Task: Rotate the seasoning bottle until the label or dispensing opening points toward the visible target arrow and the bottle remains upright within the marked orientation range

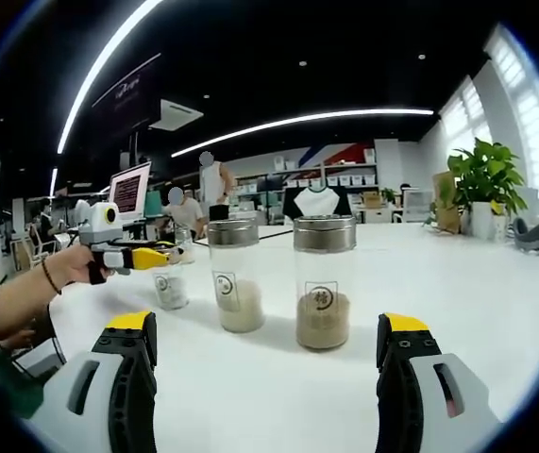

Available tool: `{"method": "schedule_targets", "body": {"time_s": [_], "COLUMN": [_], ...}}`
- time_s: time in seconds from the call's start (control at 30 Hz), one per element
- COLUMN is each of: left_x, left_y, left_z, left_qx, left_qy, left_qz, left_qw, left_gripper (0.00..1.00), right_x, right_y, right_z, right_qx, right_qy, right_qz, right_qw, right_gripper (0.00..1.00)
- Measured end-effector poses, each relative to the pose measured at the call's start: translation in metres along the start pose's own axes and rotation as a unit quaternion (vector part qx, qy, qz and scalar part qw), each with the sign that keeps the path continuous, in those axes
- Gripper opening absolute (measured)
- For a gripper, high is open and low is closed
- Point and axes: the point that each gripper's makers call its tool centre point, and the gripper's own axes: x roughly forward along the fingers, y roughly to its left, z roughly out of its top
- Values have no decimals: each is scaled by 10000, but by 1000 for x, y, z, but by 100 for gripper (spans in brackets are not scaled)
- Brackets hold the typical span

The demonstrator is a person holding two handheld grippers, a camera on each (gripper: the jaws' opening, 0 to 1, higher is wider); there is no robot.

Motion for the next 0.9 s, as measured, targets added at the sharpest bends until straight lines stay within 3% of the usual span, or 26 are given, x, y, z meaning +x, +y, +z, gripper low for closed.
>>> {"method": "schedule_targets", "body": {"time_s": [0.43, 0.73, 0.8, 0.87, 0.9], "left_x": [-1, -3, -6, -8, -11], "left_y": [0, -2, -3, 0, 3], "left_z": [0, 0, 6, 15, 16], "left_qx": [-10, 76, 156, 17, -26], "left_qy": [60, 94, -38, -292, -281], "left_qz": [-215, -122, -40, 105, 222], "left_qw": [9998, 9999, 9999, 9995, 9994], "left_gripper": [34, 34, 43, 53, 54], "right_x": [1, 2, 2, 2, 2], "right_y": [1, 3, 3, 3, 3], "right_z": [-1, -3, -3, -3, -4], "right_qx": [-27, -10, -3, 1, 0], "right_qy": [41, 91, 97, 100, 102], "right_qz": [24, 65, 68, 61, 60], "right_qw": [10000, 9999, 9999, 9999, 9999], "right_gripper": [99, 99, 99, 99, 99]}}
